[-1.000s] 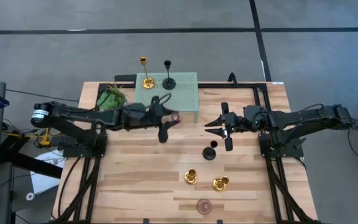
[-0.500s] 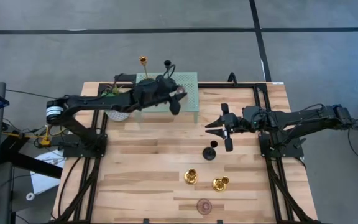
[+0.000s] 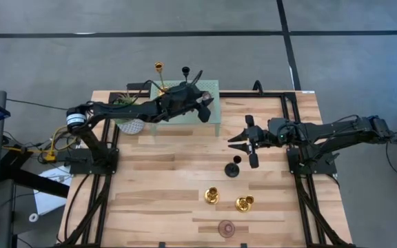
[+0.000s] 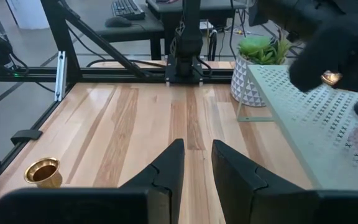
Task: Pick & Place candle stick holders
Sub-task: Put the middle pink glass candle holder on the shelf
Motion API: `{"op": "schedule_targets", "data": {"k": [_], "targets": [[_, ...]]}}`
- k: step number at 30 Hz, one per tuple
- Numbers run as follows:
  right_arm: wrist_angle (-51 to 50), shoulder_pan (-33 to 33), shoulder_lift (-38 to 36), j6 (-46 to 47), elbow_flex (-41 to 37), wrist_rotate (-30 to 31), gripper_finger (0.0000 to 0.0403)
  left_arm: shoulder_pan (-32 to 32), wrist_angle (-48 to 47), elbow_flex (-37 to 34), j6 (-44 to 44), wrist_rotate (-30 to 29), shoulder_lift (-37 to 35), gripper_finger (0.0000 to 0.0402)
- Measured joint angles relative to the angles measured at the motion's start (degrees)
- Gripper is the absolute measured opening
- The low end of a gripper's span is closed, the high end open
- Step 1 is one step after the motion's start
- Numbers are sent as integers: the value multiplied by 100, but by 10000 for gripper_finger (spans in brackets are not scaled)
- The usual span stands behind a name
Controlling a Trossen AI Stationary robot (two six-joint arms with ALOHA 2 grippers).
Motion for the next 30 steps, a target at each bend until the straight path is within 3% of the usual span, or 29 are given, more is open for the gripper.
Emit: {"op": "schedule_targets", "data": {"k": [4, 30], "targets": [[1, 0, 0, 0, 0, -2, 75, -2, 49, 6, 30, -357, 16, 175], [0, 0, 0, 0, 0, -1, 75, -3, 151, 7, -493, -287, 244, 175]]}}
